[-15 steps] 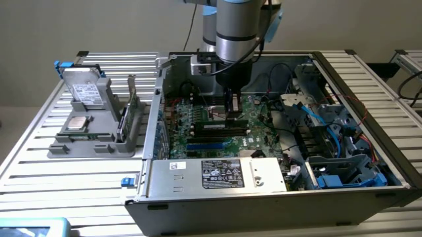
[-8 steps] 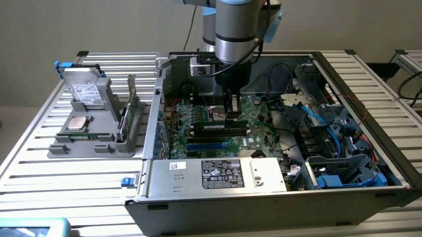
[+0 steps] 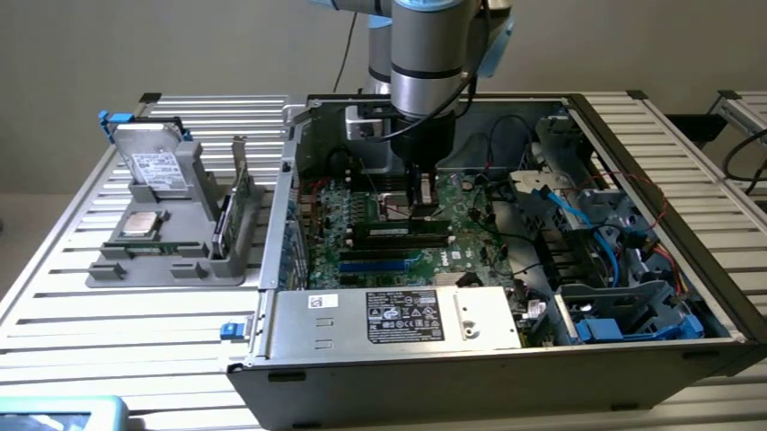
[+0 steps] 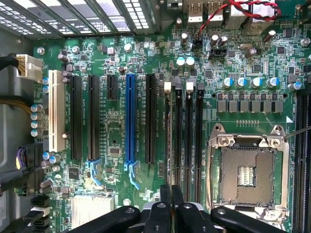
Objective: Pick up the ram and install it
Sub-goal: 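Insert the ram into the slot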
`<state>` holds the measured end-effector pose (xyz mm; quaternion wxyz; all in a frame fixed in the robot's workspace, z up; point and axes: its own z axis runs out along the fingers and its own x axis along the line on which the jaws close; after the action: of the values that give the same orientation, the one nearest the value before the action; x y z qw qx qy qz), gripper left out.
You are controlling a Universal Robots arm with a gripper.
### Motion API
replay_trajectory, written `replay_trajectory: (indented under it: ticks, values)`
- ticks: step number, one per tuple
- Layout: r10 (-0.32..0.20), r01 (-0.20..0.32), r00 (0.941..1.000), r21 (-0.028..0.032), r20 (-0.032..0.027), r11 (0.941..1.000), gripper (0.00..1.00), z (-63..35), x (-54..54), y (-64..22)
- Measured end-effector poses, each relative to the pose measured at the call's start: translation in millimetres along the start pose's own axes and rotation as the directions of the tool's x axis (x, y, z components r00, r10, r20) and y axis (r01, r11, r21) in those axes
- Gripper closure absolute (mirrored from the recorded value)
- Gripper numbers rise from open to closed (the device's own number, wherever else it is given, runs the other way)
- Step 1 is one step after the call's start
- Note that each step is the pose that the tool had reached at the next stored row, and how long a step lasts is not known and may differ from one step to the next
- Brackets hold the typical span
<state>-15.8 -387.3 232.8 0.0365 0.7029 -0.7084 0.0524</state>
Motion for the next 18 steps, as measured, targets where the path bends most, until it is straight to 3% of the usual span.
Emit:
replay_trajectory:
  ticks: [18]
  values:
    - [0.000,0.000,1.0000,0.0028,-0.0027,1.0000,0.88,2.9,0.8,1.2]
